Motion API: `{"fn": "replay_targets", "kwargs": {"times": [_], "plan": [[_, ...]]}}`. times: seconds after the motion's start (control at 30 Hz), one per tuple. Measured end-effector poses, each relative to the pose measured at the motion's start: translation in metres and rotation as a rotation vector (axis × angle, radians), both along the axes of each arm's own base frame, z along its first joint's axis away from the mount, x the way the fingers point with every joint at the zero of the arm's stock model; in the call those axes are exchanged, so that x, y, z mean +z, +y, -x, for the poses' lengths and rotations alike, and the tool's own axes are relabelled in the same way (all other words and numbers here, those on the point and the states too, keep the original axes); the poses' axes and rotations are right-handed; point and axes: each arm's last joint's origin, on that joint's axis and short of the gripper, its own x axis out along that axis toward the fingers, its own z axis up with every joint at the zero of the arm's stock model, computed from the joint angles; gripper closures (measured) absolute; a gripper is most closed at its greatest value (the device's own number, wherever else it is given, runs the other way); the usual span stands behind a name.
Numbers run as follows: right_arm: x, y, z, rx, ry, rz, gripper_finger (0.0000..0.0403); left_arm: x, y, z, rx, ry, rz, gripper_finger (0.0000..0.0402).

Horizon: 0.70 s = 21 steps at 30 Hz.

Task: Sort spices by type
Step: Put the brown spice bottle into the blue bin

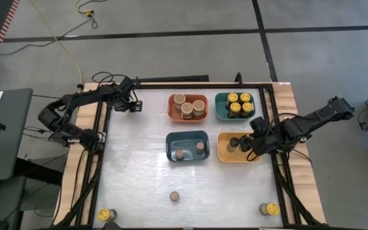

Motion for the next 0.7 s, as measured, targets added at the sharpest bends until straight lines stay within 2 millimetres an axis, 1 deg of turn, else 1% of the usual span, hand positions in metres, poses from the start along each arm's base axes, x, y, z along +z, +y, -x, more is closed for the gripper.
{"fn": "replay_targets", "kwargs": {"times": [0.4, 0.7], "plan": [[0.0, 0.0, 0.0, 0.0, 0.0, 0.0, 0.0038, 0.0, 0.0, -0.0002, -0.003, -0.005, 0.002, 0.0211], [0.0, 0.0, 0.0, 0.0, 0.0, 0.0, 0.0038, 0.0001, -0.0003, -0.0012, -0.036, -0.024, 0.014, 0.0211]]}}
